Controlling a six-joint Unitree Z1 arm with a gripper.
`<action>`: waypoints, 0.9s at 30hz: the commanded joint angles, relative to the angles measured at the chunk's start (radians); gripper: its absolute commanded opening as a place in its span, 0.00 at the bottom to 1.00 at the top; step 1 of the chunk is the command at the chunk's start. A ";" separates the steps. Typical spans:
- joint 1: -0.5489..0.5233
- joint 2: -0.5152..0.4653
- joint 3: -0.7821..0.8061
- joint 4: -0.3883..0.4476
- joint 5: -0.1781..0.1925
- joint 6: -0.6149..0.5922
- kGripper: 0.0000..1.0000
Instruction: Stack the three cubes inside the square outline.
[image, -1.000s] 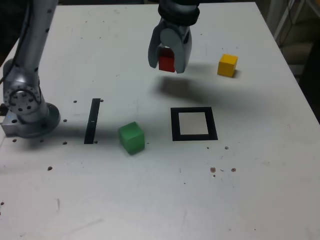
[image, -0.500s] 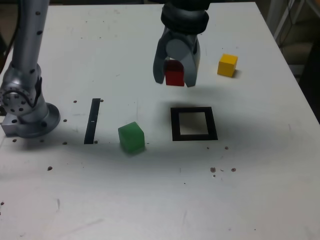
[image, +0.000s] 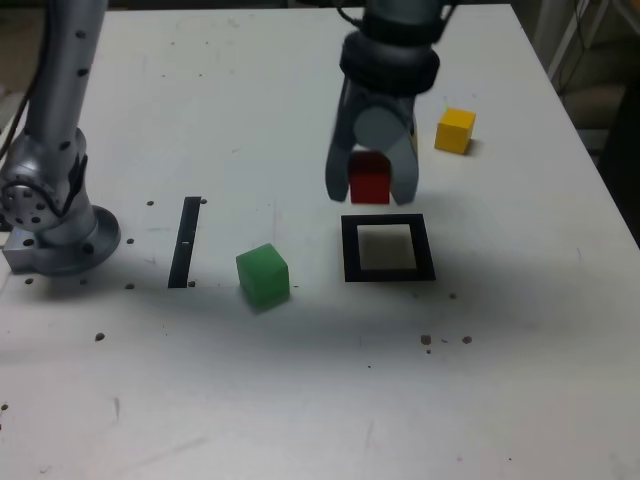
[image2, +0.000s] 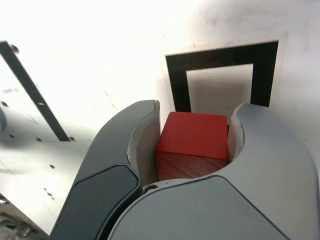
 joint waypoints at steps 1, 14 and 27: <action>-0.003 0.021 -0.007 -0.004 -0.004 -0.020 0.32; -0.015 0.086 0.011 -0.061 -0.031 -0.082 0.32; -0.015 0.110 0.064 -0.137 -0.049 -0.072 0.32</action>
